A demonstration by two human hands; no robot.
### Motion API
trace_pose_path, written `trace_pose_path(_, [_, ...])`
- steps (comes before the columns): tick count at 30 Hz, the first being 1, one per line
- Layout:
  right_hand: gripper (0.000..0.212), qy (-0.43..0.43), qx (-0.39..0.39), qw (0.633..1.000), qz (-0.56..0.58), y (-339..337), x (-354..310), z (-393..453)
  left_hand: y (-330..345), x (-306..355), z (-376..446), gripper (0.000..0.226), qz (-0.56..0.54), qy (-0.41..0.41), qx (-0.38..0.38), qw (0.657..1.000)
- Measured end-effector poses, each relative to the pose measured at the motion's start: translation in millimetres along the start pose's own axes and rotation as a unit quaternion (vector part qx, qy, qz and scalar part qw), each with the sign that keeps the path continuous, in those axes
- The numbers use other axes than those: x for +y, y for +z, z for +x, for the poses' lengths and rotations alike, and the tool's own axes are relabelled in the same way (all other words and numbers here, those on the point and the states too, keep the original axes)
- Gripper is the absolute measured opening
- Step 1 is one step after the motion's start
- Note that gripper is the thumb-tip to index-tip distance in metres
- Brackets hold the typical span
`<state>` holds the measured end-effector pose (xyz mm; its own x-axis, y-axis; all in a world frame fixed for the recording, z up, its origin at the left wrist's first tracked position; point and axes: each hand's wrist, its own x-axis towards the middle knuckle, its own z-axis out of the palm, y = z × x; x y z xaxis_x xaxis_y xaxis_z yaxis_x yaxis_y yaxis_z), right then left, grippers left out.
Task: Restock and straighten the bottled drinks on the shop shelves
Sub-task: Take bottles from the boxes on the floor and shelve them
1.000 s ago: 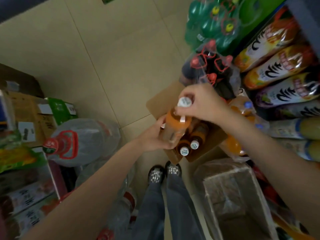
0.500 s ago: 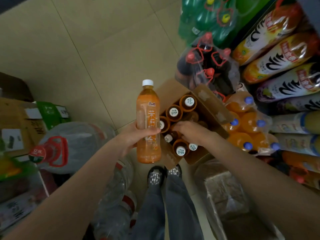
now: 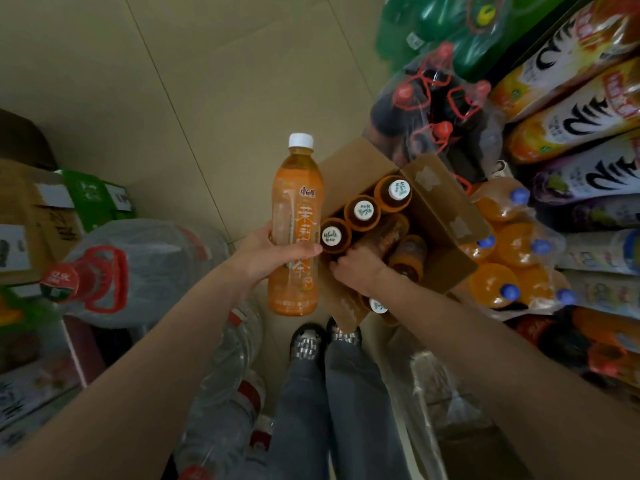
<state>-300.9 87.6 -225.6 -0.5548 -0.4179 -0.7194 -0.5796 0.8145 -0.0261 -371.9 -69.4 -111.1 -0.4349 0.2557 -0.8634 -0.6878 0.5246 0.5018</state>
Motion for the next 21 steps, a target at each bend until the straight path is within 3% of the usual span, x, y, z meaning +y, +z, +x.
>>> trace_pose_path(1, [0.011, 0.002, 0.013, 1.000, -0.012, 2.4, -3.5, 0.1, 0.4, -1.6, -1.0, 0.067, 0.001, 0.004, 0.003, 1.000])
trace_pose_path(3, [0.025, 0.009, 0.035, 0.999, 0.021, 6.1, -1.9, -3.1, 0.4, -5.7, -2.3, 0.075, 0.006, 0.005, 0.003, 1.000])
trace_pose_path(5, [0.021, 0.013, 0.070, 0.996, 0.056, 3.1, 11.5, -18.9, 0.8, -7.4, -4.9, 0.068, 0.007, 0.012, 0.001, 1.000])
trace_pose_path(7, [0.021, 0.064, 0.118, 0.978, 0.159, -11.4, 30.6, -47.9, 3.4, -6.2, -12.7, 0.065, 0.017, 0.025, 0.003, 1.000])
trace_pose_path(10, [0.030, 0.202, 0.234, 0.865, 0.394, -28.5, 51.0, -106.7, 10.3, 5.1, -35.5, 0.064, 0.022, 0.040, 0.005, 0.999])
trace_pose_path(12, [0.031, 0.271, 0.331, 0.772, 0.470, -52.1, 53.8, -151.6, 16.7, 22.0, -59.5, 0.070, 0.017, 0.064, -0.004, 0.998])
trace_pose_path(14, [0.029, 0.293, 0.397, 0.703, 0.512, -89.3, 51.8, -201.4, 23.9, 47.8, -89.6, 0.068, 0.029, 0.089, -0.029, 0.995])
trace_pose_path(17, [0.028, 0.293, 0.471, 0.658, 0.509, -159.3, 40.6, -291.0, 33.9, 97.0, -146.9, 0.043, 0.053, 0.151, -0.068, 0.985])
trace_pose_path(21, [0.028, 0.314, 0.568, 0.616, 0.447, -237.7, 20.5, -436.9, 57.9, 167.0, -234.6, 0.040, 0.083, 0.246, -0.105, 0.960])
